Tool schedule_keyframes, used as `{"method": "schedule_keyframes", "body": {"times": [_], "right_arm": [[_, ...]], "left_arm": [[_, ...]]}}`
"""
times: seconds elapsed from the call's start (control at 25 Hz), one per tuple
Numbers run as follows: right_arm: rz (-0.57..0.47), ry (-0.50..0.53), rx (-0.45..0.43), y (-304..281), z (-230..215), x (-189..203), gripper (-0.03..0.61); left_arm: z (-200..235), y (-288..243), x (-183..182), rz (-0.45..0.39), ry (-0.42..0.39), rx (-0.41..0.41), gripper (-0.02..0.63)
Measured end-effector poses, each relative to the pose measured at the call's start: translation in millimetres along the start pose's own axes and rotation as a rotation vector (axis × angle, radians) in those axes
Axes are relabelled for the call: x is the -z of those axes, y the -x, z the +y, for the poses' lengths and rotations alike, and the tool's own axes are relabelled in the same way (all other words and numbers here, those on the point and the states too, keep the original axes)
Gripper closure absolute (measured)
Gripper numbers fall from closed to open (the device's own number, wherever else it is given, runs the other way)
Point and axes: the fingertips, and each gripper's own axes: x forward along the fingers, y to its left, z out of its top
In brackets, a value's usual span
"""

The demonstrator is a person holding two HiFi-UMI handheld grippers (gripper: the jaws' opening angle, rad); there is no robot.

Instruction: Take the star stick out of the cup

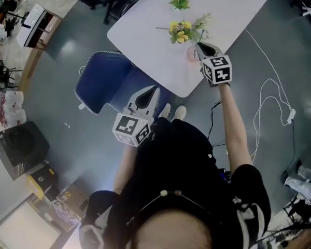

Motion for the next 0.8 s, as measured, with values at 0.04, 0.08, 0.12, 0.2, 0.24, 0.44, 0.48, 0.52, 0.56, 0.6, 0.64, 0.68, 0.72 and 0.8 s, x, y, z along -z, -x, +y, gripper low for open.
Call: {"method": "schedule_keyframes", "body": {"times": [0.04, 0.08, 0.12, 0.2, 0.24, 0.44, 0.48, 0.52, 0.56, 0.6, 0.64, 0.68, 0.72, 0.8], "right_arm": [[-0.035, -0.035, -0.001, 8, -1, -5, 0.557], [-0.069, -0.061, 0.002, 17, -2, -11, 0.557], [-0.098, -0.076, 0.007, 27, -3, -16, 0.557], [-0.153, -0.082, 0.022, 45, -2, -28, 0.557], [-0.181, -0.085, 0.028, 54, -1, -33, 0.557], [-0.291, -0.097, 0.074, 100, 11, -57, 0.557], [-0.31, -0.096, 0.088, 110, 14, -61, 0.557], [-0.333, -0.103, 0.094, 120, 18, -65, 0.557], [-0.36, -0.117, 0.094, 130, 22, -69, 0.557], [-0.389, -0.133, 0.091, 140, 27, -73, 0.557], [-0.415, -0.147, 0.09, 150, 32, -76, 0.557], [-0.436, -0.157, 0.092, 158, 36, -79, 0.557], [-0.453, -0.166, 0.098, 167, 39, -81, 0.557], [-0.478, -0.184, 0.117, 183, 44, -84, 0.557]], "left_arm": [[-2, -2, -1, 0.0, -0.005, 0.007, 0.612], [-4, -4, -3, 0.0, -0.01, 0.015, 0.612], [-6, -7, -4, -0.002, -0.015, 0.024, 0.612], [-11, -12, -8, -0.009, -0.025, 0.045, 0.612], [-14, -15, -10, -0.014, -0.03, 0.056, 0.612], [-28, -28, -21, -0.038, -0.058, 0.106, 0.612], [-30, -30, -22, -0.041, -0.063, 0.113, 0.612], [-32, -32, -23, -0.044, -0.066, 0.119, 0.612], [-34, -33, -24, -0.046, -0.07, 0.125, 0.612], [-36, -34, -25, -0.048, -0.074, 0.13, 0.612], [-37, -34, -26, -0.05, -0.078, 0.134, 0.612], [-37, -35, -27, -0.051, -0.081, 0.138, 0.612], [-38, -35, -27, -0.052, -0.084, 0.141, 0.612], [-39, -35, -26, -0.05, -0.088, 0.146, 0.612]]}}
